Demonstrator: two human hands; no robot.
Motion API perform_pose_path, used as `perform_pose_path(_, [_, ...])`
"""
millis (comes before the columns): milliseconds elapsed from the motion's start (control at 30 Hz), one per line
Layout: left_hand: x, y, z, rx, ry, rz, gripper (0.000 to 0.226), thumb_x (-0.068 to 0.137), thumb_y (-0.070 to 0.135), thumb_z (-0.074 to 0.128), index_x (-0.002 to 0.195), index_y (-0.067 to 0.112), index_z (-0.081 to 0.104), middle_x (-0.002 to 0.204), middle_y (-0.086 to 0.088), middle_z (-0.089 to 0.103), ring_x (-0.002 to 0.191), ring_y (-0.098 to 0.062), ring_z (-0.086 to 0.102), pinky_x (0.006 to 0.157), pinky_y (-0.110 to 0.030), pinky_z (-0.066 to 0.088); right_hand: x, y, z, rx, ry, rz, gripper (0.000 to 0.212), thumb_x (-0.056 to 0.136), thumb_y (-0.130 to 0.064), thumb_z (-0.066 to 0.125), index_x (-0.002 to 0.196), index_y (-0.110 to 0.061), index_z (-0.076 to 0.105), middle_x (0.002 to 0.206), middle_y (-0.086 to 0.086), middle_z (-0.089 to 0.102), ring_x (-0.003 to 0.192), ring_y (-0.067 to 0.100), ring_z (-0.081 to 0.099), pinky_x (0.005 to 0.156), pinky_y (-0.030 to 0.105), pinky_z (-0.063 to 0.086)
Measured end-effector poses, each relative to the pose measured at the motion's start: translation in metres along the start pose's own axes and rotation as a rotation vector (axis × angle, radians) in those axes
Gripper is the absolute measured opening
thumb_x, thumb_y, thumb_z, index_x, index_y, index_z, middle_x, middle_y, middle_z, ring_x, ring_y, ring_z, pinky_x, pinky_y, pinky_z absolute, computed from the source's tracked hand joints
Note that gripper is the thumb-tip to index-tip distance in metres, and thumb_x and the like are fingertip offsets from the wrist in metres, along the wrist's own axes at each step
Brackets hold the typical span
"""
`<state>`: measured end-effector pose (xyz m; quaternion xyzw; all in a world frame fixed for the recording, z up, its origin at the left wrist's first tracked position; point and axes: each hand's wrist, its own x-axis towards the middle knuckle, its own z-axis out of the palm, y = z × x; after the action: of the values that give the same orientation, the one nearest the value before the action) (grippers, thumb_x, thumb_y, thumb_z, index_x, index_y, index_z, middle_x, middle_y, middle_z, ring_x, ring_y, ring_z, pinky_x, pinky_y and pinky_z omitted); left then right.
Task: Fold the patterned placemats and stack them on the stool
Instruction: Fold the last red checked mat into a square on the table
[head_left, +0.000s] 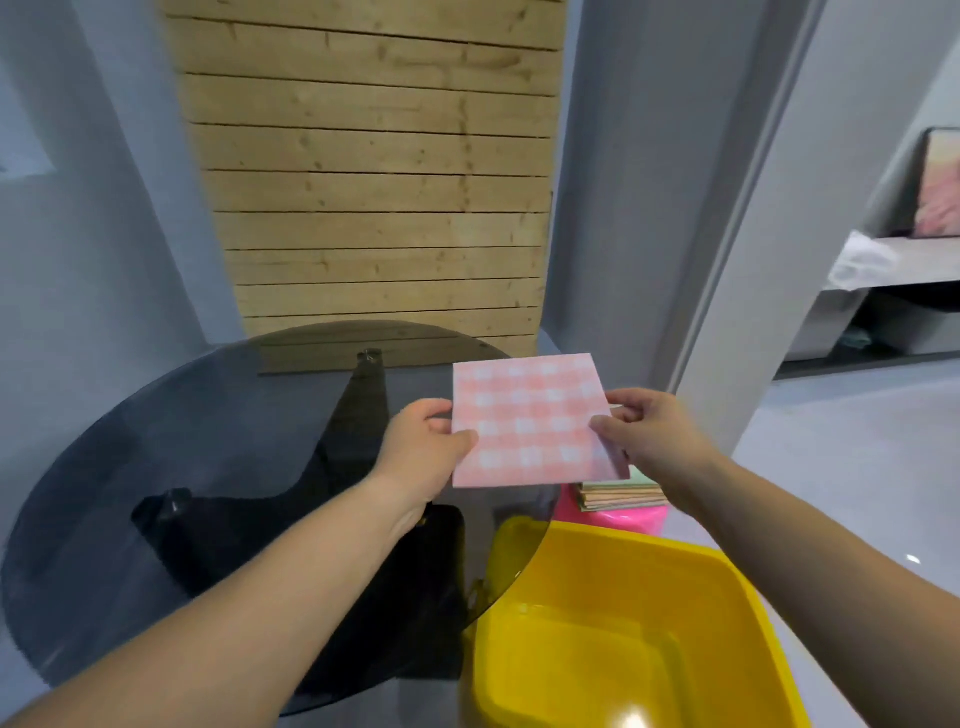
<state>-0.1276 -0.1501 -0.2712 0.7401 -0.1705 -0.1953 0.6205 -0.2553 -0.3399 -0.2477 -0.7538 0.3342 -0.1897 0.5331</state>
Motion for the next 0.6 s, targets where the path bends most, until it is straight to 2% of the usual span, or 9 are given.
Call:
perform_pose_path(67, [0.002, 0.004, 0.038, -0.026, -0.045, 0.018, 0.038, 0.095, 0.008, 0.064, 0.128, 0.021, 0.053, 0.117, 0.002, 0.067, 0.105, -0.015, 0.066, 0.075, -0.026, 0.058, 0.003, 0.014, -0.033, 0.018, 0.077, 0.015, 0.025, 0.095, -0.008, 0.063, 0.119, -0.007, 0.065, 0.075, -0.004, 0.069, 0.061, 0.005, 0.065, 0.046, 0.019, 0.049])
perform_pose_path(167, [0.009, 0.003, 0.097, -0.046, -0.09, 0.049, 0.032, 0.096, 0.009, 0.062, 0.124, 0.023, 0.057, 0.118, 0.006, 0.068, 0.109, -0.016, 0.066, 0.083, -0.033, 0.06, 0.012, 0.035, -0.078, 0.096, 0.167, 0.035, 0.025, 0.096, -0.004, 0.06, 0.119, -0.008, 0.066, 0.084, 0.001, 0.069, 0.067, 0.012, 0.064, 0.041, 0.02, 0.047])
perform_pose_path(267, [0.016, -0.005, 0.154, -0.072, -0.079, 0.069, 0.028, 0.096, 0.006, 0.057, 0.117, 0.024, 0.061, 0.117, 0.005, 0.069, 0.108, -0.016, 0.066, 0.09, -0.041, 0.059, 0.031, 0.059, -0.111, 0.131, 0.239, 0.055, 0.028, 0.095, -0.003, 0.059, 0.122, -0.009, 0.066, 0.095, 0.005, 0.07, 0.077, 0.018, 0.068, 0.049, 0.03, 0.056])
perform_pose_path(367, [0.025, -0.018, 0.202, -0.071, -0.067, 0.057, 0.028, 0.097, 0.009, 0.055, 0.111, 0.033, 0.058, 0.116, 0.008, 0.067, 0.106, -0.015, 0.064, 0.092, -0.039, 0.058, 0.056, 0.087, -0.133, 0.138, 0.296, 0.064, 0.03, 0.094, -0.001, 0.059, 0.122, -0.009, 0.066, 0.095, 0.007, 0.07, 0.077, 0.021, 0.068, 0.054, 0.036, 0.058])
perform_pose_path(500, [0.051, -0.04, 0.244, -0.065, 0.0, -0.006, 0.028, 0.094, 0.006, 0.056, 0.112, 0.027, 0.062, 0.106, 0.006, 0.066, 0.1, -0.02, 0.064, 0.09, -0.037, 0.057, 0.095, 0.121, -0.144, 0.134, 0.313, 0.077, 0.029, 0.093, -0.001, 0.06, 0.12, -0.008, 0.067, 0.097, 0.01, 0.07, 0.079, 0.025, 0.068, 0.062, 0.043, 0.059])
perform_pose_path(600, [0.084, -0.055, 0.263, -0.033, 0.079, -0.016, 0.022, 0.093, 0.008, 0.056, 0.102, 0.026, 0.063, 0.102, 0.006, 0.066, 0.096, -0.021, 0.064, 0.089, -0.039, 0.057, 0.131, 0.143, -0.135, 0.142, 0.302, 0.081, 0.025, 0.092, -0.002, 0.061, 0.115, -0.008, 0.068, 0.093, 0.006, 0.071, 0.081, 0.024, 0.069, 0.074, 0.051, 0.06])
